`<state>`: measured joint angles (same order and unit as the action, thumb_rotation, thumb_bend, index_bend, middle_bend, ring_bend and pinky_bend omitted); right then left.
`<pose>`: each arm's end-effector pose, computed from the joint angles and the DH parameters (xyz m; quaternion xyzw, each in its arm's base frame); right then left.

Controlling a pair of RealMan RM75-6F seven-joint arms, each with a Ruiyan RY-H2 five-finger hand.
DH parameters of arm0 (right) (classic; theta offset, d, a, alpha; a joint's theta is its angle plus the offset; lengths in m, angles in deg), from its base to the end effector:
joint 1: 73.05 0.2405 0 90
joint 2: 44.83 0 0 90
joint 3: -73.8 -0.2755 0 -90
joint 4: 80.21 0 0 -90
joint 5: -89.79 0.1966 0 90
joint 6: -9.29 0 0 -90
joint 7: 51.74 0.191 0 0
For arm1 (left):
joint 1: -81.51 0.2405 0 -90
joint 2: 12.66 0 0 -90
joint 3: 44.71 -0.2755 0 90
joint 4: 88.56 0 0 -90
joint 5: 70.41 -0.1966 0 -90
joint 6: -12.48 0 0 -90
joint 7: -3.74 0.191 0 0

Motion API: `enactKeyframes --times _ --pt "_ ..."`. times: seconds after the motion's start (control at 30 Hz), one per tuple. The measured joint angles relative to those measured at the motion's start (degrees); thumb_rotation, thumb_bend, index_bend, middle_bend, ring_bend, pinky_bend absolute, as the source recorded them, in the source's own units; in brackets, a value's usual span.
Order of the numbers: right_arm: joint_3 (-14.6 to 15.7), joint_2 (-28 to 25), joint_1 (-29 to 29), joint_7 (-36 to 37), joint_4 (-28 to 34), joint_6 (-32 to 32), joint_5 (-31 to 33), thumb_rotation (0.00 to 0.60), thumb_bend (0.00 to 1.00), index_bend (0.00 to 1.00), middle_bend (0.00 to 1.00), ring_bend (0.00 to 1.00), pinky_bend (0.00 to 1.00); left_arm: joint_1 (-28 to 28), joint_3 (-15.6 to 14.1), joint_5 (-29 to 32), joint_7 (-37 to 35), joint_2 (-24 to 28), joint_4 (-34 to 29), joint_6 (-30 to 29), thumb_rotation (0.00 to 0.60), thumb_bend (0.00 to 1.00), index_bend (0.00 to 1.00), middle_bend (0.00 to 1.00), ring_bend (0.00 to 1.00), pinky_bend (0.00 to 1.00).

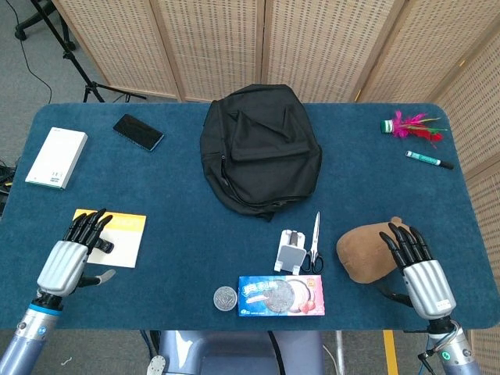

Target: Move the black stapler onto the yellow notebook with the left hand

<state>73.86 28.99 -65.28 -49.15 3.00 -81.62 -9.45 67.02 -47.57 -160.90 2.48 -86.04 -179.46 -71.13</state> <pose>-0.2836 -0.2287 0.1269 0.6473 -0.3248 0.4726 0.5021 -0.2691 0.2541 0.1003 -0.6486 -0.3972 -0.4500 0.4680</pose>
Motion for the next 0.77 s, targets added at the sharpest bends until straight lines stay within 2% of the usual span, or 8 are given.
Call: enactKeyframes --times 0.47,0.77 --pt "0.2 0.4 0.4 -1.2 0.0 0.8 -0.2 0.6 0.1 0.0 0.0 0.0 0.0 1.7 0.2 -1.8 5.7 -3.7 4.5 -1.5 0.6 0.0 0.03 0.0 0.0 0.0" --pt "0.2 0.7 0.6 -1.8 0.0 1.5 0.1 0.6 0.1 0.0 0.0 0.0 0.0 2.3 0.7 -2.4 5.8 -3.9 4.6 -1.9 0.6 0.0 0.03 0.0 0.0 0.0"
